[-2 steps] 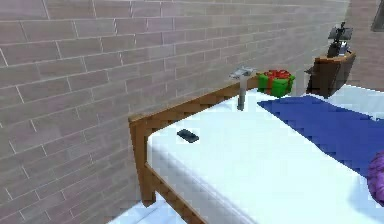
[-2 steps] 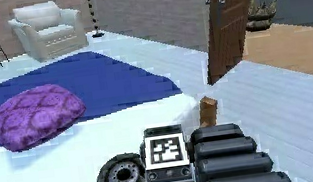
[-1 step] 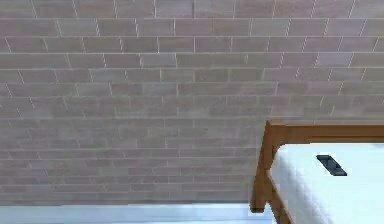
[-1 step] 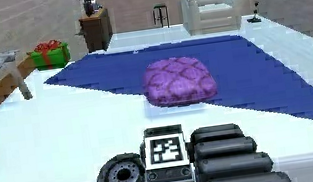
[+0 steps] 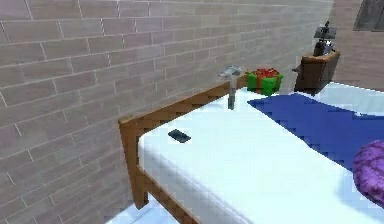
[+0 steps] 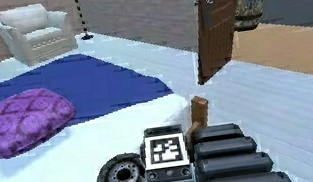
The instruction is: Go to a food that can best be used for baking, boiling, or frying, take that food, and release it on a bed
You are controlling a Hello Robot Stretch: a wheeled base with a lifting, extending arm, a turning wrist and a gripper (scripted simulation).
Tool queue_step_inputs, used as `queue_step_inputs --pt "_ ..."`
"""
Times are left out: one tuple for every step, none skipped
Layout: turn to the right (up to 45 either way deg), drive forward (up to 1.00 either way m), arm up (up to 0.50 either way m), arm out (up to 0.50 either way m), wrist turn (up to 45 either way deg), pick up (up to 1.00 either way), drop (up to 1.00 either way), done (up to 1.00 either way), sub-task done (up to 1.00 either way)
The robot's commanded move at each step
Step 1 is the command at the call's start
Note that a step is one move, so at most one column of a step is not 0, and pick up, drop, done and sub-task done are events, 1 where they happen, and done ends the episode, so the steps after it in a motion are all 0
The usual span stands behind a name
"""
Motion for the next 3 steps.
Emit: queue_step_inputs --pt "45.0 0.0 0.0 0.0 0.0 0.0 0.0 0.0 0.0" --pt "45.0 0.0 0.0 0.0 0.0 0.0 0.0 0.0 0.0" --pt "45.0 0.0 0.0 0.0 0.0 0.0 0.0 0.0 0.0"
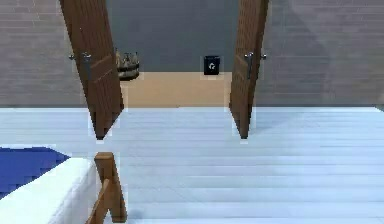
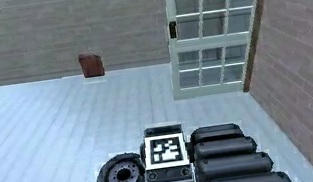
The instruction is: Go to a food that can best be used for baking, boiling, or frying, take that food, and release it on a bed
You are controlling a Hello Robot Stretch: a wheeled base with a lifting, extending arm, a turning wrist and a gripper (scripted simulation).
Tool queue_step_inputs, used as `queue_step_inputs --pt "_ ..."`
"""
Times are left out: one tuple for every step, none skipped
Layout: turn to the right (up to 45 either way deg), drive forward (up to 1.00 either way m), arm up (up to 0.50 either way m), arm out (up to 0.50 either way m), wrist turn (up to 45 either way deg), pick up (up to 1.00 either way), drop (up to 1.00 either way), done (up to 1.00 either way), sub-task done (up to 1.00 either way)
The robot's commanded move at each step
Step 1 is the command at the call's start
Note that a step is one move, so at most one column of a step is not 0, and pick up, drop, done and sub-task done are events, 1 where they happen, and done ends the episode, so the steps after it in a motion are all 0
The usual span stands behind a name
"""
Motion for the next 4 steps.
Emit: queue_step_inputs --pt "-45.0 0.0 0.0 0.0 0.0 0.0 0.0 0.0 0.0" --pt "-45.0 0.0 0.0 0.0 0.0 0.0 0.0 0.0 0.0" --pt "0.0 0.25 0.0 0.0 0.0 0.0 0.0 0.0 0.0" --pt "-3.0 0.0 0.0 0.0 0.0 0.0 0.0 0.0 0.0"
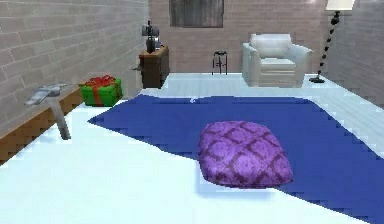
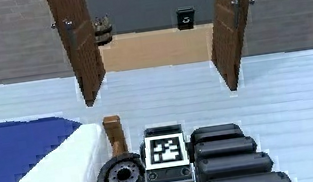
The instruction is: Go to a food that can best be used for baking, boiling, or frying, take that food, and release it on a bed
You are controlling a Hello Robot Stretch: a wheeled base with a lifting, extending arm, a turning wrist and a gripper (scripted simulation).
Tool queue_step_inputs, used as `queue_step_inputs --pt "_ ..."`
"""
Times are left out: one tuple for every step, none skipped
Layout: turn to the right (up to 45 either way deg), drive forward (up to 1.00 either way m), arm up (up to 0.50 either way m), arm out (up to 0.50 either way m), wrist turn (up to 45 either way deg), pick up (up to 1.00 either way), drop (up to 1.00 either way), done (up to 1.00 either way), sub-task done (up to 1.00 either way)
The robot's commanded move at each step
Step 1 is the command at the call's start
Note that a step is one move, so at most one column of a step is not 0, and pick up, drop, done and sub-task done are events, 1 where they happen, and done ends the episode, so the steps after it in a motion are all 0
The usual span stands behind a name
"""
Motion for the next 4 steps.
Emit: queue_step_inputs --pt "6.0 0.0 0.0 0.0 0.0 0.0 0.0 0.0 0.0" --pt "-15.0 0.0 0.0 0.0 0.0 0.0 0.0 0.0 0.0" --pt "-42.0 0.0 0.0 0.0 0.0 0.0 0.0 0.0 0.0" --pt "0.0 0.1 0.0 0.0 0.0 0.0 0.0 0.0 0.0"
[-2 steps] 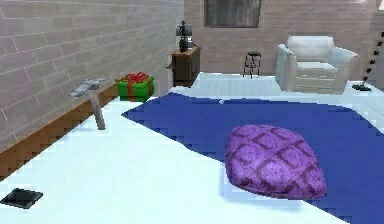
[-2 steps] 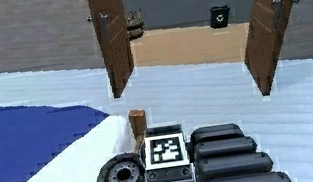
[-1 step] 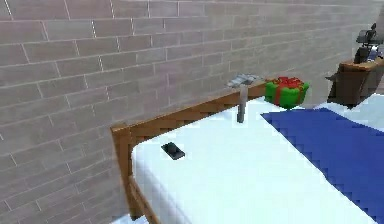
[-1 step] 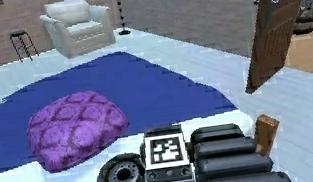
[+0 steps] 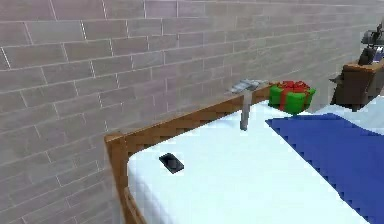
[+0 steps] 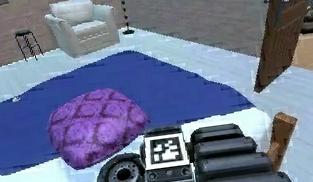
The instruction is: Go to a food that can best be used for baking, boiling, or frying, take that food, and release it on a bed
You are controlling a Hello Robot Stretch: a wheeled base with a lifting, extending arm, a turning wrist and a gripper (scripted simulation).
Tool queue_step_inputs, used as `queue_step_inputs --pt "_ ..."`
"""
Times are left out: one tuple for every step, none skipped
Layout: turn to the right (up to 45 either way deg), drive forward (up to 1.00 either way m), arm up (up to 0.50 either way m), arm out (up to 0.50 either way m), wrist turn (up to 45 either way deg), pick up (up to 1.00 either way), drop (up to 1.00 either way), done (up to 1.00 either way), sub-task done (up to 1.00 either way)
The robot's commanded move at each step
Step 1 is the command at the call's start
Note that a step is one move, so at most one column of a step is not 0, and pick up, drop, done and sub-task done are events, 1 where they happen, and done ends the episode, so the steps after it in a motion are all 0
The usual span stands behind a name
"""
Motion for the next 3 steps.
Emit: queue_step_inputs --pt "45.0 0.0 0.0 0.0 0.0 0.0 0.0 0.0 0.0" --pt "45.0 0.0 0.0 0.0 0.0 0.0 0.0 0.0 0.0" --pt "18.0 0.0 0.0 0.0 0.0 0.0 0.0 0.0 0.0"
